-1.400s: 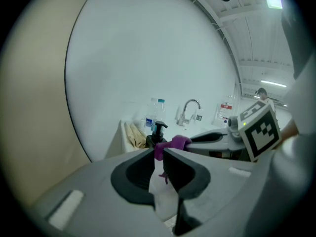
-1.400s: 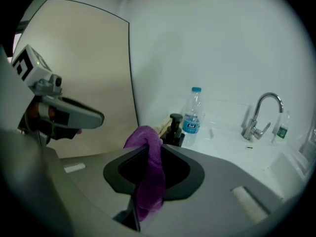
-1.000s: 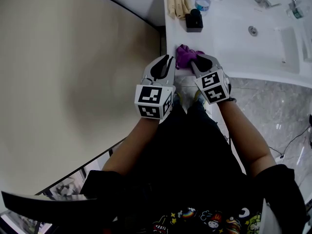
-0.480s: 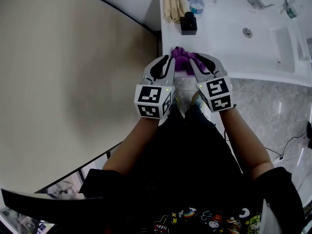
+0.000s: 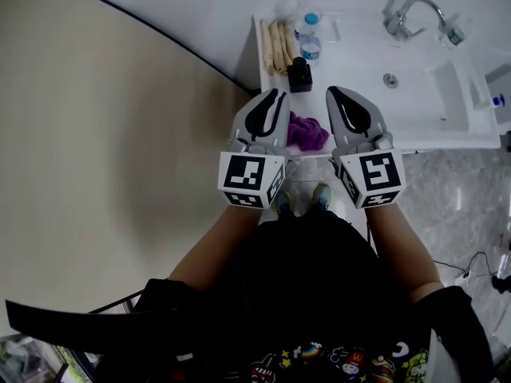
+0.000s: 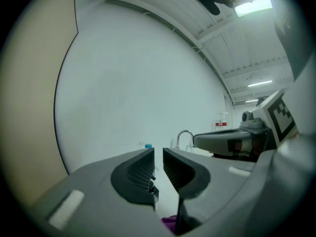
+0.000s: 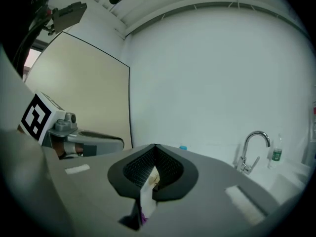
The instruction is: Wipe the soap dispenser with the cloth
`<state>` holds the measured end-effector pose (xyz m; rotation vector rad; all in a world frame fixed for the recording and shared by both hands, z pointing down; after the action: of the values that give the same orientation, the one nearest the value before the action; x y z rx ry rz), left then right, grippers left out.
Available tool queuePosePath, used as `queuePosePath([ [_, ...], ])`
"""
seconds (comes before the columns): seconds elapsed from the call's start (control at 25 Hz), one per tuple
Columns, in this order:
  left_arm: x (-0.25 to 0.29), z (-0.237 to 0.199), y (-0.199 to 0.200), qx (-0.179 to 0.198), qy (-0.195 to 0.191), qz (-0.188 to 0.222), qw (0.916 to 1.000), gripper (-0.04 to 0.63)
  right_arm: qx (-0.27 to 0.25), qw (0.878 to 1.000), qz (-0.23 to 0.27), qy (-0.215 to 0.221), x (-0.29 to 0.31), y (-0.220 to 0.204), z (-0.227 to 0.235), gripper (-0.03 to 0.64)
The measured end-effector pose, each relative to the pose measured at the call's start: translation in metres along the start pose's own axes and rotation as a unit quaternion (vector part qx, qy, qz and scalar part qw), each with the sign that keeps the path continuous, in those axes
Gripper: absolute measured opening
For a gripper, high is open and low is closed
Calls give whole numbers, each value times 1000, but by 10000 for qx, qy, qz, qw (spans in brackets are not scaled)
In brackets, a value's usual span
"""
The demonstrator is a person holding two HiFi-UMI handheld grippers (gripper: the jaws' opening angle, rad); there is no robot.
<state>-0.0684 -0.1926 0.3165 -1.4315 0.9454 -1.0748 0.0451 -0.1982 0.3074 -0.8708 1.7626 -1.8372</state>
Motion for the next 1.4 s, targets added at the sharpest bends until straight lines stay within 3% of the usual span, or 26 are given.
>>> queuePosePath([
  [0.28,-5,4,15,151,9,172,9997,0,28,10000,-46,2,-7,-2,-6,25],
  [0.76,-6,-9,4,114,75,108,9998,0,30,9997,-165,168,6,-12,-20,23],
  [1.4,-23,-33,6,-52,-91,52,9999,0,211,9990,-390,-17,8,-10,-47,25],
])
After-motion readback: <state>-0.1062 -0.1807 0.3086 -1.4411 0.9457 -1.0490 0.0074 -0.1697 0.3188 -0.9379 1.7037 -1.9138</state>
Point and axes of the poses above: the fingertips, and each gripper's own axes: x forward along the fingers, z to its right, y out of its top, the point moved 3 cm from there along -x, backward along the fingers, and after that the axes turned 11 degrees about y, right-handed, at the moved point
